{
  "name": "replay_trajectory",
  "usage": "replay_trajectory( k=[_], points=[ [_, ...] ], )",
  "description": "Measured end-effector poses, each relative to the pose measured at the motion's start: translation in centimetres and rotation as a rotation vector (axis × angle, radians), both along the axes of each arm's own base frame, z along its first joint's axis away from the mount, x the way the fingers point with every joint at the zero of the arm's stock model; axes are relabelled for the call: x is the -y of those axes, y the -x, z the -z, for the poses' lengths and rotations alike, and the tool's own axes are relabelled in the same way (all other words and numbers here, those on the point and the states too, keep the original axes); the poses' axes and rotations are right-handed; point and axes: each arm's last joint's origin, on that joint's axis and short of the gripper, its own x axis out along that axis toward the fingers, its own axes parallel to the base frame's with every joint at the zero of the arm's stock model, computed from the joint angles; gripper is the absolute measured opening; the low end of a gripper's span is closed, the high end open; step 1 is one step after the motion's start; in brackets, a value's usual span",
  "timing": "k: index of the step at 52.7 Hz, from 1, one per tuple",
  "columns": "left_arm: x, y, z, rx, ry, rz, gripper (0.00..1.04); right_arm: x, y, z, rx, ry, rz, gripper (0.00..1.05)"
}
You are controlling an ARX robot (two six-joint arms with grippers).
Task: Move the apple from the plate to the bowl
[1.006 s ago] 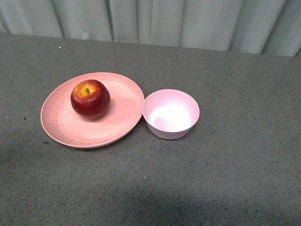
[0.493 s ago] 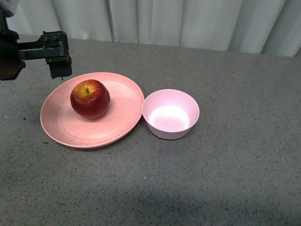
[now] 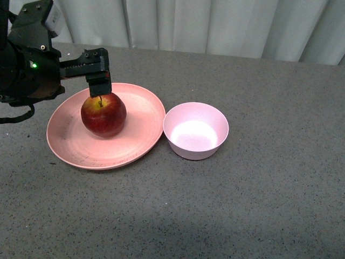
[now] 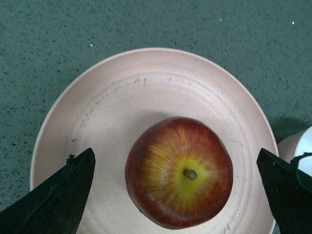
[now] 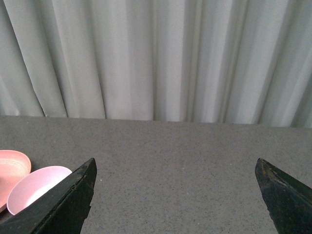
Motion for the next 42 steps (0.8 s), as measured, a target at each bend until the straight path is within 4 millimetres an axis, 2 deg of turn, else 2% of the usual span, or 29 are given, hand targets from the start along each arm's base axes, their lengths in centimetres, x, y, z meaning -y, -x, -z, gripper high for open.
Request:
replay_trajectory(
  k=[12, 24, 25, 29, 33, 42],
  points=[
    [0.5, -0.3, 1.8, -0.046, -0.038, 0.052, 0.98, 0.0, 0.0, 0.0, 0.000, 0.000, 0.000, 0.95],
    [0.7, -0.6, 2.6, -0.071, -0.045, 0.066, 0.98, 0.0, 0.0, 0.0, 0.000, 0.000, 0.000, 0.95],
    [0.7, -0.6, 2.7, -0.073, -0.047, 0.068, 0.97, 0.0, 0.0, 0.0, 0.000, 0.000, 0.000, 0.95],
    [0.9, -0.7, 2.8, -0.074, -0.053, 0.076, 0.82, 0.0, 0.0, 0.0, 0.000, 0.000, 0.000, 0.95],
    [0.9, -0.7, 2.8, -0.072, -0.056, 0.081, 0.72, 0.0, 0.0, 0.0, 0.000, 0.000, 0.000, 0.95],
    [1.4, -0.7, 2.5, -0.064, -0.049, 0.098, 0.68, 0.0, 0.0, 0.0, 0.000, 0.000, 0.000, 0.95]
  ],
)
